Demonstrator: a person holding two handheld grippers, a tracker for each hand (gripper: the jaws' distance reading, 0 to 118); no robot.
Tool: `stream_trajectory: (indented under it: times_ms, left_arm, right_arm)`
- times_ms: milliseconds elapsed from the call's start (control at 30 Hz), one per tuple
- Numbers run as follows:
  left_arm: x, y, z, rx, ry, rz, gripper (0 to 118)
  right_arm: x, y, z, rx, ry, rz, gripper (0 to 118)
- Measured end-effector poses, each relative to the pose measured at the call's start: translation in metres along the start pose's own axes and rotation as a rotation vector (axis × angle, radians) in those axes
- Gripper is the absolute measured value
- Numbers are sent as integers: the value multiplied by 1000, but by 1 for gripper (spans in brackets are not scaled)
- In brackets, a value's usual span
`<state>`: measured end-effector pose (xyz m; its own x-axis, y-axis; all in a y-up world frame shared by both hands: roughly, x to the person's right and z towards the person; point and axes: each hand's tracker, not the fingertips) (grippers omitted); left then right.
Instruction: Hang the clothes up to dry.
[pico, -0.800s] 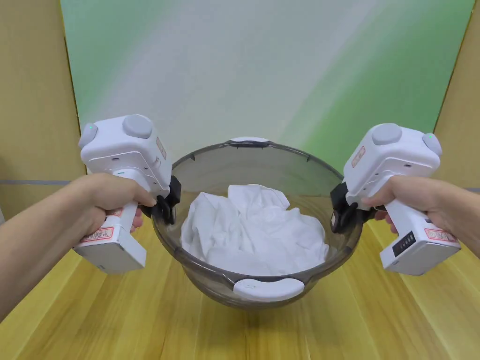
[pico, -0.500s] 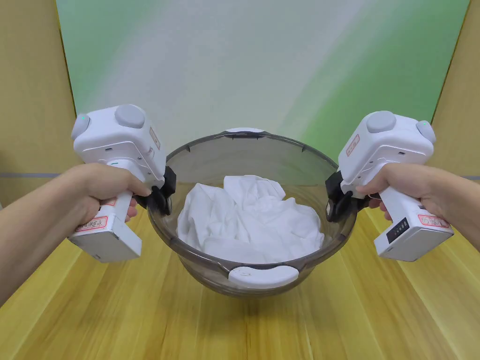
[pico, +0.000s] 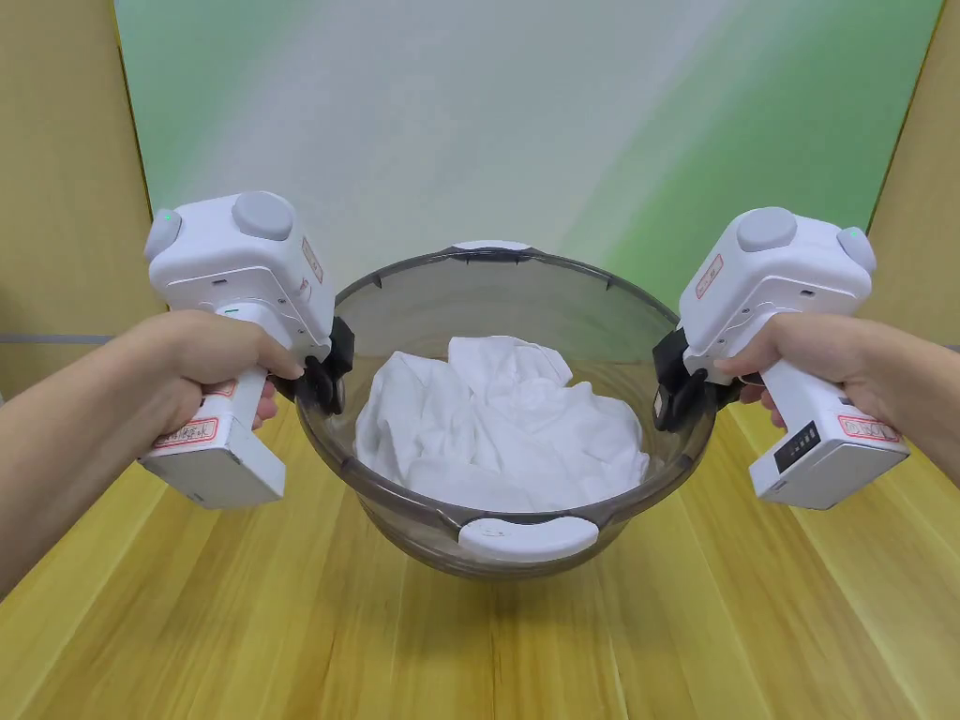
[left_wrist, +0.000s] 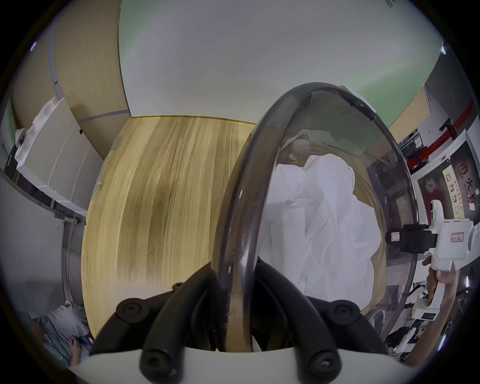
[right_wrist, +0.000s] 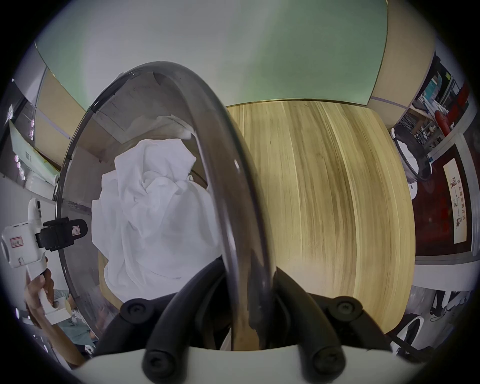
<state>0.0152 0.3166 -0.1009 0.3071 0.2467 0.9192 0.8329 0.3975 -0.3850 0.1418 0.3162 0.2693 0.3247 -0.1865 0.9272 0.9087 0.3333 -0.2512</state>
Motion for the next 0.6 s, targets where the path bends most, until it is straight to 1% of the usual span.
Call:
stream_trajectory:
  times_ms: [600]
  left_arm:
    - [-1,-1,2,-9,-3,1,8]
  right_arm:
    - [0,-2,1,-4,1,0,9]
